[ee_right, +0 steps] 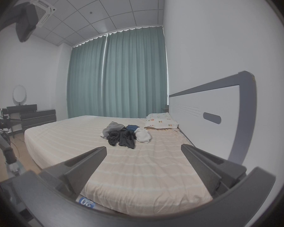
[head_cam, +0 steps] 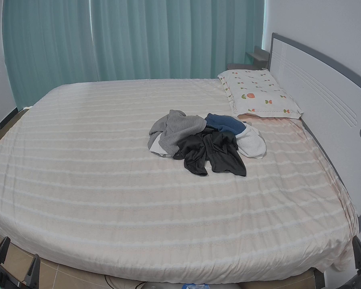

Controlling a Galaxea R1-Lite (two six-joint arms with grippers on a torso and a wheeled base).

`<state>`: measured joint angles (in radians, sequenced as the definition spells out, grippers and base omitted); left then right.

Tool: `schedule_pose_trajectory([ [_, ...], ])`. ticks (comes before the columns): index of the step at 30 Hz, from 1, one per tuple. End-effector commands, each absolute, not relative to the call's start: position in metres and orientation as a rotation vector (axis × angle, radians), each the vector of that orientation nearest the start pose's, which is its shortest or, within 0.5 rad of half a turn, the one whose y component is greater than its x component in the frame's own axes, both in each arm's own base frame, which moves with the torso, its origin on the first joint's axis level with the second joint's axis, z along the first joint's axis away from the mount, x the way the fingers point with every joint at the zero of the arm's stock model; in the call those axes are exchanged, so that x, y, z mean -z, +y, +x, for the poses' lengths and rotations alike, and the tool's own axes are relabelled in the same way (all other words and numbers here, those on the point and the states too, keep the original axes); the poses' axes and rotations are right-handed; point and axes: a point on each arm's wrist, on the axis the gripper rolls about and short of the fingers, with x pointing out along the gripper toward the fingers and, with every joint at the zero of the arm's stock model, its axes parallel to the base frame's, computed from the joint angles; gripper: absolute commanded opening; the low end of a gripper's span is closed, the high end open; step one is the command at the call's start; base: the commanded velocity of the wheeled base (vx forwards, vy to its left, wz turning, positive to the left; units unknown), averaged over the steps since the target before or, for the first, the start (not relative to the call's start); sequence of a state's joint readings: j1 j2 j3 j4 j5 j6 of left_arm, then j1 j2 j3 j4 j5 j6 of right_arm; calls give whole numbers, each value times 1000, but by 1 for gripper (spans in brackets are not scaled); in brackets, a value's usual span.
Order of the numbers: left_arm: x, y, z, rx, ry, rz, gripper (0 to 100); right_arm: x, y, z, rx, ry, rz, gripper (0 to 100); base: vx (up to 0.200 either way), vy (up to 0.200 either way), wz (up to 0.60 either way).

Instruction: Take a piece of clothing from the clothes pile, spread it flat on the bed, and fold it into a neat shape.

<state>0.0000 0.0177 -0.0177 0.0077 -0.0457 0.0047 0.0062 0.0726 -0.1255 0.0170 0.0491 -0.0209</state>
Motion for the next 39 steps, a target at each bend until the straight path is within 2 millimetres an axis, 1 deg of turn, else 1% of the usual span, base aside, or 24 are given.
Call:
schedule_pose_trajectory([
  [1,-75,-1,-23,46,11,4,100,-159,5,32,-210,290,18,100,0,0,0],
  [2,-75,-1,-23,46,11,4,100,-160,6,43,-228,330,23,100,0,0,0],
  [3,-75,-1,-23,46,11,4,100,-160,6,45,-231,337,23,100,0,0,0],
  [4,-75,-1,-23,46,11,4,100,-161,9,76,-240,418,37,100,0,0,0],
  [5,-75,-1,-23,46,11,4,100,-160,9,83,-244,434,39,100,0,0,0],
  [6,-75,-1,-23,45,11,4,100,-155,12,110,-254,503,38,100,0,0,0],
  [9,-75,-1,-23,45,11,6,100,-141,22,160,-278,604,37,100,0,0,0],
  [10,-75,-1,-23,45,11,6,100,-136,24,171,-279,621,43,100,0,0,0],
  [11,-75,-1,-23,45,11,6,100,-136,24,171,-279,621,43,100,0,0,0],
  [12,-75,-1,-23,45,11,6,100,-124,31,203,-265,653,76,100,0,0,0],
  [14,-75,-1,-23,45,11,6,100,-112,40,230,-237,674,99,100,0,0,0],
  [17,-75,-1,-23,45,11,6,100,-88,54,272,-139,701,132,100,0,0,0],
  [19,-75,-1,-23,45,11,6,100,-73,67,301,-83,686,194,100,0,0,0],
  [20,-75,-1,-23,45,11,4,100,-68,72,312,-65,678,221,100,0,0,0],
  [21,-75,-1,-23,45,11,4,100,-67,73,313,-63,676,224,100,0,0,0],
  [22,-75,-1,-23,45,11,4,100,-59,81,333,-36,667,256,100,0,0,0],
  [25,-75,-1,-23,45,11,6,100,-44,91,359,-6,657,266,100,0,0,0],
  [26,-75,-1,-23,45,11,4,100,-36,94,369,8,658,261,100,0,0,0],
  [27,-75,-1,-23,45,11,4,100,-33,95,373,15,654,259,100,0,0,0],
  [28,-75,-1,-23,45,11,6,100,-28,97,383,27,645,256,100,0,0,0],
  [29,-75,-1,-23,45,11,6,100,-26,98,387,33,638,255,100,0,0,0],
  [31,-75,-1,-23,45,11,4,100,-17,103,402,44,621,259,100,0,0,0],
  [36,-75,-1,-23,45,11,6,100,-2,113,427,49,612,291,100,0,0,0],
  [39,-75,-1,-23,45,11,6,100,-2,118,440,61,620,324,100,0,0,0],
])
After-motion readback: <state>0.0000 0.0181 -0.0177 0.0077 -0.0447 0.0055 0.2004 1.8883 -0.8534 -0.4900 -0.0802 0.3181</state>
